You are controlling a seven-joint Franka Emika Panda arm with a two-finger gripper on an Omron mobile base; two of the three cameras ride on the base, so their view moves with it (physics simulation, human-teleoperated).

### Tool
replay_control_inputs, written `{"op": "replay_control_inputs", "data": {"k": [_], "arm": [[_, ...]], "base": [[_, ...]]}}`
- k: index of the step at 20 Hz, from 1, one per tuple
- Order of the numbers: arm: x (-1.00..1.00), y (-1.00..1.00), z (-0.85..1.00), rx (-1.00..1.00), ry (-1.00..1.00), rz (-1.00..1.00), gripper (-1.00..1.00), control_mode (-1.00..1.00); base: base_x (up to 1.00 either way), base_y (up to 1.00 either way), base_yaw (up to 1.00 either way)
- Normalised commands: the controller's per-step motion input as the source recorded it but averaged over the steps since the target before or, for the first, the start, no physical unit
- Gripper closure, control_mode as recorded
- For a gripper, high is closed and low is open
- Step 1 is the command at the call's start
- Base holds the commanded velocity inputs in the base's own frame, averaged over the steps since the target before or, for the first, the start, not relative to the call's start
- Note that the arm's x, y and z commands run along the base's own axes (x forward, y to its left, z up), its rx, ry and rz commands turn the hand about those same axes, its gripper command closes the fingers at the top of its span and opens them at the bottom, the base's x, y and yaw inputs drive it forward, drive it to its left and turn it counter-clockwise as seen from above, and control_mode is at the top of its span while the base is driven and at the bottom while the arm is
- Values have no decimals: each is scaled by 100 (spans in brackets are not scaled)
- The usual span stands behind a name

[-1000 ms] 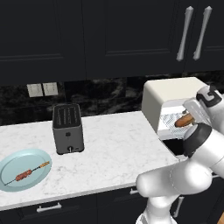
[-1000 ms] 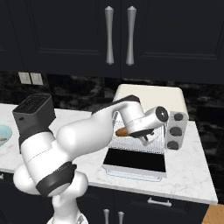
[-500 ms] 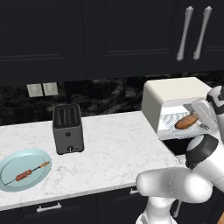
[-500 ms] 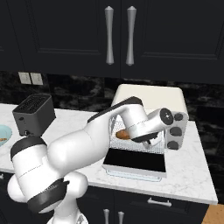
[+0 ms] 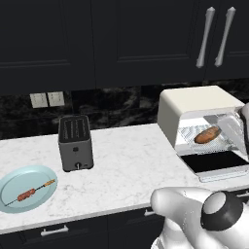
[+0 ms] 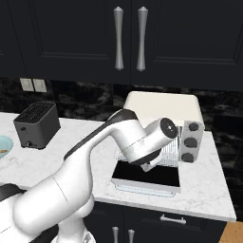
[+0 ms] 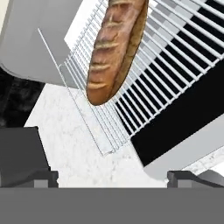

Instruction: Pick up the kebab skewer and baguette bread, and place them inside the toaster oven. Close the toaster oven door and start by setting the timer.

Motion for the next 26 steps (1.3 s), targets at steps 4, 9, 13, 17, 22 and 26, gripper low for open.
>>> {"op": "replay_control_inputs", "data": {"k": [4, 9, 13, 17, 22, 26], "arm": [[-36, 100, 44, -5, 8, 0, -100, -100], [-27, 100, 52, -7, 11, 0, -100, -100], [-8, 100, 47, -10, 5, 0, -100, -100], [-24, 100, 43, -10, 8, 0, -100, -100], [-43, 100, 10, -12, 2, 0, -100, -100], [-5, 100, 0, -9, 0, 0, -100, -100]], "base": [[0, 0, 0], [0, 0, 0], [0, 0, 0], [0, 0, 0], [0, 0, 0], [0, 0, 0]]}}
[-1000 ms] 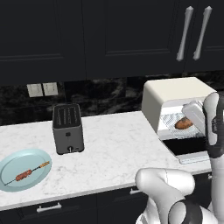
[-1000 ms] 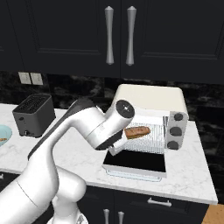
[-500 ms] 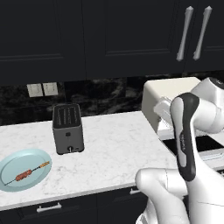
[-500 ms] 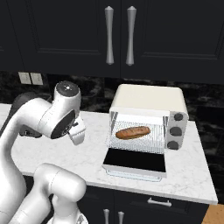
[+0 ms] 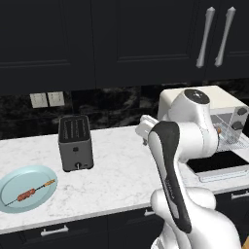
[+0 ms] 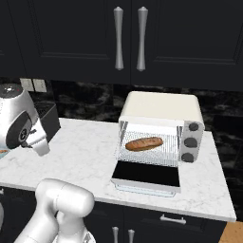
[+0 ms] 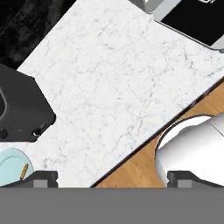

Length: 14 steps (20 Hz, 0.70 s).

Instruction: Pick up the kebab skewer and baguette bread, and place them inside the toaster oven. Close the toaster oven door and start by setting the timer.

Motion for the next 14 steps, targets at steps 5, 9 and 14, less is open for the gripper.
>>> {"op": "replay_control_inputs", "data": {"k": [5, 9, 14], "arm": [[0, 100, 0, -6, 0, 0, -100, -100], [0, 100, -2, -2, 2, 0, -100, -100], [-1, 100, -13, 0, 6, 0, -100, -100]], "base": [[0, 0, 0], [0, 0, 0], [0, 0, 0]]}}
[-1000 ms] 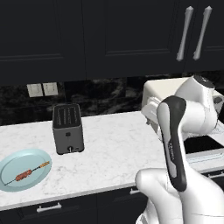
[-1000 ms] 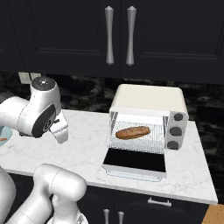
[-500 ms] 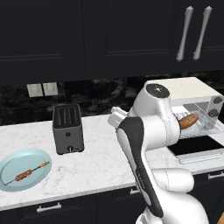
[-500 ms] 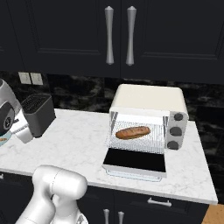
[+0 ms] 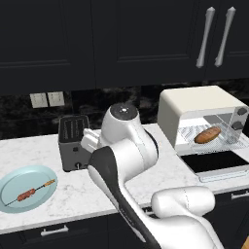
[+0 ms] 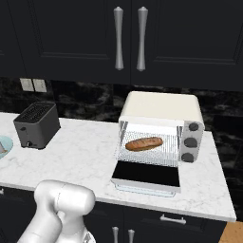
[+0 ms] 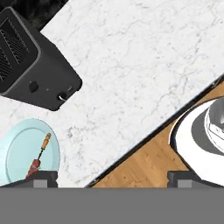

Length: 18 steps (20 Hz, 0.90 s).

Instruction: Pick up the kebab skewer and baguette bread, and place them inside the toaster oven. Close the toaster oven door and start by setting the timer.

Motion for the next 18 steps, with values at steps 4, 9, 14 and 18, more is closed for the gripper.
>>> {"op": "replay_control_inputs", "data": {"k": [4, 9, 14, 18], "arm": [[0, 100, -10, 1, 16, 3, -100, -100], [0, 97, -39, 0, 5, 6, -100, -100], [0, 53, -53, 1, 5, 9, -100, -100], [9, 24, -36, 4, 3, 9, -100, -100]], "base": [[0, 0, 0], [0, 0, 0], [0, 0, 0], [0, 0, 0]]}}
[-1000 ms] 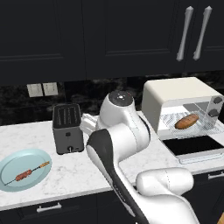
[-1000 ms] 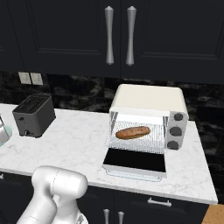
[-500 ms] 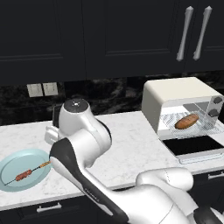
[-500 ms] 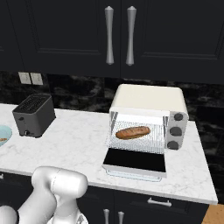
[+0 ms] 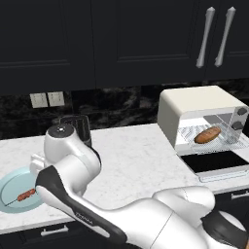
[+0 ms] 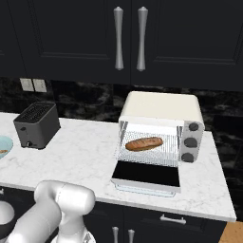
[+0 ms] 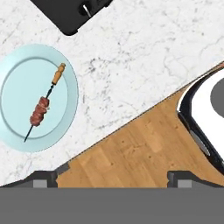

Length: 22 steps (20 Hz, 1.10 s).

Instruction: Pick up the kebab skewer and baguette bread, and place them inside the toaster oven. Close the toaster oven door and start by setting the timer.

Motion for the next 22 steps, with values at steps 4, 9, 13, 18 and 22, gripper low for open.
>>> {"op": "replay_control_inputs", "data": {"k": [4, 9, 13, 18, 22], "arm": [[20, 34, -29, 4, 3, 9, -100, -100], [22, 31, -16, 3, 3, 6, -100, -100], [10, 27, -14, 0, 2, 0, -100, -100], [25, 18, -20, 0, 5, 0, -100, -100], [27, 0, -14, 0, 6, 0, -100, -100]], "base": [[0, 0, 0], [0, 0, 0], [0, 0, 0], [0, 0, 0], [0, 0, 0]]}}
